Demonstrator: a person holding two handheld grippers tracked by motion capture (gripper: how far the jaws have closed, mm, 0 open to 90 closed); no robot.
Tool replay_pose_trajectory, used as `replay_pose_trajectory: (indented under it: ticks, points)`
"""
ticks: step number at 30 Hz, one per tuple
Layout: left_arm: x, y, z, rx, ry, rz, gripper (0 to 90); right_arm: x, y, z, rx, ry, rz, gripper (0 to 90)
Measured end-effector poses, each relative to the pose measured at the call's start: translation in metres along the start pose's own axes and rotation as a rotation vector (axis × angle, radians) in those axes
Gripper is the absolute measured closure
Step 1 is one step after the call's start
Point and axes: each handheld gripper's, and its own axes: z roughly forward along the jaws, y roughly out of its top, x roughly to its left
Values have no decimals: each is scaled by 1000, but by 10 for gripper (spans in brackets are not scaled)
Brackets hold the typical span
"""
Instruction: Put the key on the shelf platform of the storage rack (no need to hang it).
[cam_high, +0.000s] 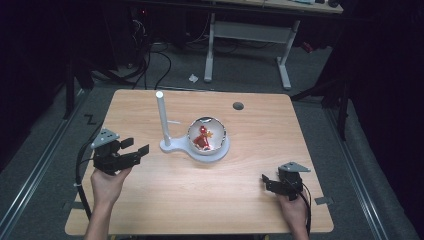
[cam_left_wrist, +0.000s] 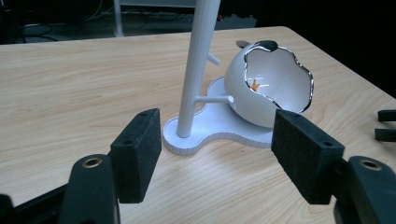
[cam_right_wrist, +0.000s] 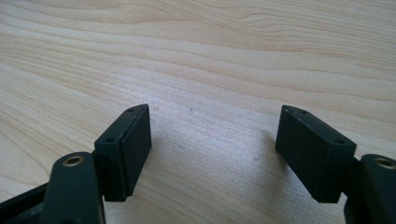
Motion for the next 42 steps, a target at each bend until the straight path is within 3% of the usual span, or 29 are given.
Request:
replay_pose_trajectory:
  ticks: [24,42]
  points:
    - [3,-21,-11,-7,23,-26,334,0,0,0,0,0,0,271]
    - [8,-42,-8,22,41,-52,334,0,0,0,0,0,0,271]
